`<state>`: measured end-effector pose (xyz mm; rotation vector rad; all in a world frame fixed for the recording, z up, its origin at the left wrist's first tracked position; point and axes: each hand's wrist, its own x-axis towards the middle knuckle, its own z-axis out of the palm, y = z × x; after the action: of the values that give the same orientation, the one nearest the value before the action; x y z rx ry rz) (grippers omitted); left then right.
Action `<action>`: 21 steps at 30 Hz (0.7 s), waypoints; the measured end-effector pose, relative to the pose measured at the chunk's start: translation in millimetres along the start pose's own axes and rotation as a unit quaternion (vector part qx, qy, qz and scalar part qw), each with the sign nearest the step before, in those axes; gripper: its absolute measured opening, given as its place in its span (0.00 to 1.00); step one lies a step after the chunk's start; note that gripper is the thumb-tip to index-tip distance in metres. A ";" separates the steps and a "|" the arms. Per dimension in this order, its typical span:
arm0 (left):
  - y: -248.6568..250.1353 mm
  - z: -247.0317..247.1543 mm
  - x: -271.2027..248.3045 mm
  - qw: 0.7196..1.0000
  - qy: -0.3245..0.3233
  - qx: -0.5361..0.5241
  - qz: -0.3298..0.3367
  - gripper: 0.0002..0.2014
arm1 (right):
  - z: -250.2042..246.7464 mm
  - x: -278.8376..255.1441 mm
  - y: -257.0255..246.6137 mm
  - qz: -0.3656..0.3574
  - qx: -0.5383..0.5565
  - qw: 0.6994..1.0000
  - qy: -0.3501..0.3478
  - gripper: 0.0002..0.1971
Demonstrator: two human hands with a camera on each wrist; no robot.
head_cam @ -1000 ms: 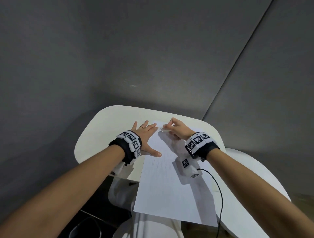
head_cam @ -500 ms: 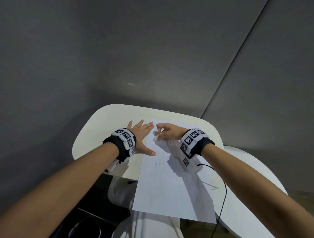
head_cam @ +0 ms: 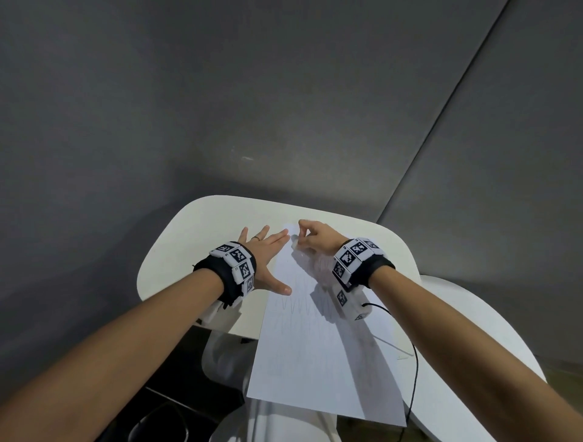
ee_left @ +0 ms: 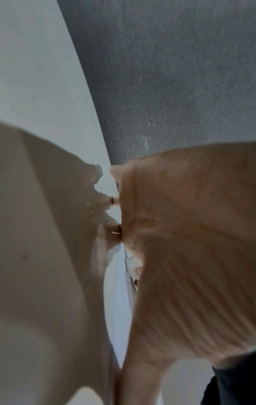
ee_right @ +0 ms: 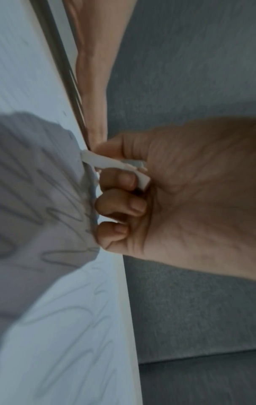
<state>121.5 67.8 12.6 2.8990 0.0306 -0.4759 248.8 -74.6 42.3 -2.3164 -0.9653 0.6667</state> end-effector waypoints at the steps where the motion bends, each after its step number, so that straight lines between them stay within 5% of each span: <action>1: -0.1 0.3 -0.2 1.000 0.000 -0.002 0.002 0.63 | -1.4 0.5 -0.5 0.003 0.009 1.000 -0.025 0.14; 6: 0.7 0.9 0.9 1.000 0.000 0.003 -0.003 0.63 | -4.9 10.5 1.3 0.007 -0.006 0.999 0.043 0.16; 10: 0.2 2.1 1.0 1.000 -0.002 -0.003 -0.003 0.63 | -4.1 12.3 0.6 0.009 -0.004 1.000 0.007 0.15; 13: 0.2 2.4 1.3 1.000 0.000 0.001 0.001 0.63 | -3.9 15.0 -0.5 0.016 -0.015 0.997 0.078 0.12; 17: -1.5 3.8 1.1 1.000 0.003 0.002 -0.001 0.63 | -7.8 15.9 -1.4 0.019 0.000 1.000 -0.001 0.15; 21: -1.0 3.4 2.2 1.000 0.006 0.003 -0.004 0.63 | -3.4 9.1 3.4 0.034 0.015 0.996 0.083 0.10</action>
<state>122.5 68.1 8.5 2.9077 0.0416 -0.4610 258.2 -70.8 40.5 -2.3443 -0.7982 0.5016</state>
